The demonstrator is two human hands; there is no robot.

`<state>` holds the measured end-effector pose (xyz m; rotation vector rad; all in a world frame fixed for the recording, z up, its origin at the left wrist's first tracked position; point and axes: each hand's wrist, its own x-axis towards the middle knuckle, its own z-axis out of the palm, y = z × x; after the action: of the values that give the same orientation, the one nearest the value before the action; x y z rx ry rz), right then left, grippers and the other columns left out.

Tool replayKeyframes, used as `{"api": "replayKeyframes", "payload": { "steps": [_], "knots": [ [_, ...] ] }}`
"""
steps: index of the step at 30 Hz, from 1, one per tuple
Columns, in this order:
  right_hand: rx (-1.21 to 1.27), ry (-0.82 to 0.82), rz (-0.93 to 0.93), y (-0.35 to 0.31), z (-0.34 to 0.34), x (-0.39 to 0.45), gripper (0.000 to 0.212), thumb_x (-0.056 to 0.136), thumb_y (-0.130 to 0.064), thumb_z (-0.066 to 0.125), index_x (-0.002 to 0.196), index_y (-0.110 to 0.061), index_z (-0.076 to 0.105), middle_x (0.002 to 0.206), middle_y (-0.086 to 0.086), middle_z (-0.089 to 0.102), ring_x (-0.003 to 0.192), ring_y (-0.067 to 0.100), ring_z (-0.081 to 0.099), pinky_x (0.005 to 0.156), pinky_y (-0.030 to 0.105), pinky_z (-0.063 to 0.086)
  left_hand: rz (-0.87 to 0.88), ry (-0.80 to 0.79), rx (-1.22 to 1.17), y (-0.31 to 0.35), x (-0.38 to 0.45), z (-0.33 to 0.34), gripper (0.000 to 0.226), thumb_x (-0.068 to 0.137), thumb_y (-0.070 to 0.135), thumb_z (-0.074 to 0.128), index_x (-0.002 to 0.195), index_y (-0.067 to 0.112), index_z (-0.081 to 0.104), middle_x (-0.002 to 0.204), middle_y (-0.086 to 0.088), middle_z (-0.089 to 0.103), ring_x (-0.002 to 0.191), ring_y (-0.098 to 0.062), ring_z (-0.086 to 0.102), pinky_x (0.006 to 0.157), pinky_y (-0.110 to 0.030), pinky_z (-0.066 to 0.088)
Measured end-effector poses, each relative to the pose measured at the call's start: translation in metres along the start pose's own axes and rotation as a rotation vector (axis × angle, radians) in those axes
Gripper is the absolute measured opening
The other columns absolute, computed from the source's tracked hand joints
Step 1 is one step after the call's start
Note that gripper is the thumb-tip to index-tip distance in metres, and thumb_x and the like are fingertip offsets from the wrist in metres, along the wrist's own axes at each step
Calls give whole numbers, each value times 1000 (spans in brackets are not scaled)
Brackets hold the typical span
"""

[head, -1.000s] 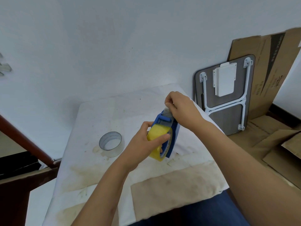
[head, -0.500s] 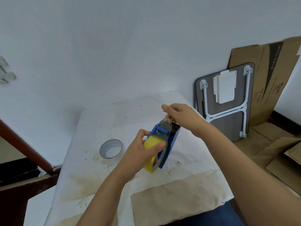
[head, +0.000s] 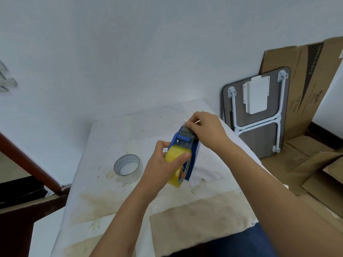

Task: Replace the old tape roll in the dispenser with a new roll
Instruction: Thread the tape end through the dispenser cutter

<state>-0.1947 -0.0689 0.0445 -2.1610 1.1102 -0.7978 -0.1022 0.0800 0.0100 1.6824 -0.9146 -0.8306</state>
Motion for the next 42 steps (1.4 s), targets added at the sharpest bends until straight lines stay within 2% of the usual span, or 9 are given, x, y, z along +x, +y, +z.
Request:
{"api": "replayKeyframes", "payload": {
  "steps": [6,9,12,19,24,28,33,38,42],
  "knots": [
    [-47,33,-17,4,5,-3,21,97,-22,53,90,-4,61,77,3,58,73,22,54,55,28,37,-3,-49,1,6,-2,-3,43,83,38,75,113,27,45,74,2,72,51,-12,67,50,-17,53],
    [-13,76,-7,5,5,-2,21,97,-21,51,92,-3,60,73,-1,54,72,21,53,53,21,36,-12,-51,-10,-3,-4,-3,47,80,44,76,115,36,45,86,3,76,73,-17,74,73,-32,61],
    [-9,64,-25,2,6,-1,21,98,-22,50,94,-4,60,79,3,59,74,21,54,54,28,37,-2,-112,-53,-11,-5,-2,50,83,45,73,123,45,43,96,4,79,86,-17,75,88,-41,58],
    [41,67,8,9,5,-3,20,98,-20,50,92,-4,61,72,-6,55,66,14,50,54,24,35,-2,-223,-143,-18,-1,-10,53,86,34,75,129,40,44,102,-5,79,92,-23,74,92,-45,57],
    [90,70,37,7,9,-1,21,98,-19,48,94,-2,59,83,2,63,73,19,55,60,30,40,9,-224,-179,-21,0,-11,46,87,29,75,122,33,47,99,-9,78,84,-21,73,86,-44,60],
    [263,-10,177,15,10,0,16,95,-19,55,84,-8,60,76,-4,57,68,12,49,58,25,39,-3,-230,-203,-17,0,-14,39,88,25,72,118,27,47,87,-2,78,73,-14,72,69,-26,58],
    [565,-157,373,22,11,0,15,91,-18,64,80,-8,62,80,8,60,80,20,53,79,36,48,-8,-241,-171,-21,1,-19,43,87,27,73,121,29,47,90,-5,76,77,-14,71,77,-33,57],
    [772,-224,477,21,7,-2,18,92,-10,62,110,-9,58,97,7,63,78,14,58,66,25,50,-1,-260,-215,-21,1,-24,50,77,34,75,119,29,48,89,-6,77,80,-18,71,75,-32,56],
    [841,-401,476,22,3,-1,25,92,4,52,101,-9,72,99,9,70,85,16,62,67,25,53,11,-285,-269,-22,2,-27,47,84,30,76,122,26,49,92,-8,77,81,-19,70,76,-34,56]
  ]
}}
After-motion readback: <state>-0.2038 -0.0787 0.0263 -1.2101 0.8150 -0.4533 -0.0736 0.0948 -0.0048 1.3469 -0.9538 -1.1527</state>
